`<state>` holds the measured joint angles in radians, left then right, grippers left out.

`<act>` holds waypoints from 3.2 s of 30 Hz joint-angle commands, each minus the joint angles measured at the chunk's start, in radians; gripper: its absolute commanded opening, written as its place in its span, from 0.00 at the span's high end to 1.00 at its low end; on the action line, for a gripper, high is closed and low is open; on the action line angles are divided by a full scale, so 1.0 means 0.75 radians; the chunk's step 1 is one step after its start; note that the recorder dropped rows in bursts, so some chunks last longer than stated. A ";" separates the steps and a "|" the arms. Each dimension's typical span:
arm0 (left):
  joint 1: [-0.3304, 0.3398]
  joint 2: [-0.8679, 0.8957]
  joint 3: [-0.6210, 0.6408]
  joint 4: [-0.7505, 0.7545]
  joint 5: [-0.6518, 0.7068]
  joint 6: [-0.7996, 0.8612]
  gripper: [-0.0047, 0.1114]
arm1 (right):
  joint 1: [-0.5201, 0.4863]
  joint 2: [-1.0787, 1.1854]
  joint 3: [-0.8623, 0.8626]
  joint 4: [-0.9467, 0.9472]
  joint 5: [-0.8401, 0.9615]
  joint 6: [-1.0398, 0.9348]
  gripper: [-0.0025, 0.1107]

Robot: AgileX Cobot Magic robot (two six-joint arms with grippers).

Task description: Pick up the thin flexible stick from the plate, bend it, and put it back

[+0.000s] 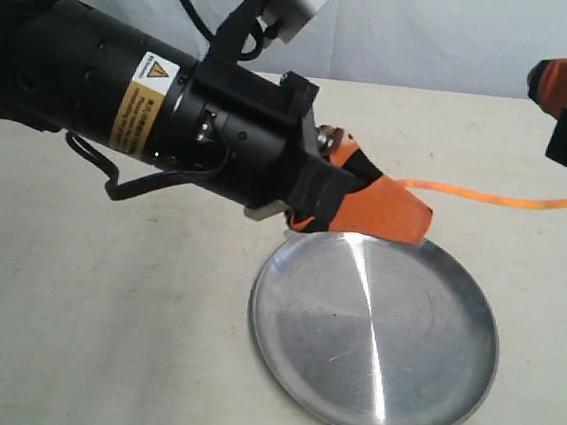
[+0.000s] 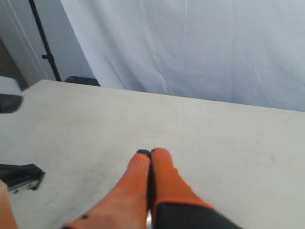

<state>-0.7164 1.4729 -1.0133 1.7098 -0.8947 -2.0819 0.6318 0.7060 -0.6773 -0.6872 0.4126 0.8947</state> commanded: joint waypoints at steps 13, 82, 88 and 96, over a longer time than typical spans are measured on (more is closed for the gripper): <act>0.034 -0.008 0.021 0.046 0.192 -0.012 0.96 | -0.004 -0.030 -0.006 -0.108 0.249 0.318 0.98; 0.034 -0.018 0.021 0.046 -0.039 -0.012 0.61 | -0.004 0.316 -0.105 -0.333 0.156 0.463 0.98; 0.101 -0.088 0.021 0.046 -0.023 -0.012 0.73 | -0.004 0.341 -0.103 -0.122 0.253 0.124 0.98; 0.382 -0.263 0.021 0.046 -0.026 -0.012 0.96 | -0.004 0.571 -0.103 0.231 0.293 -0.320 0.98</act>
<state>-0.4888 1.3252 -1.0008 1.7484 -0.9137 -2.0883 0.6333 1.0738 -0.7528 -0.5890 0.6333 0.7521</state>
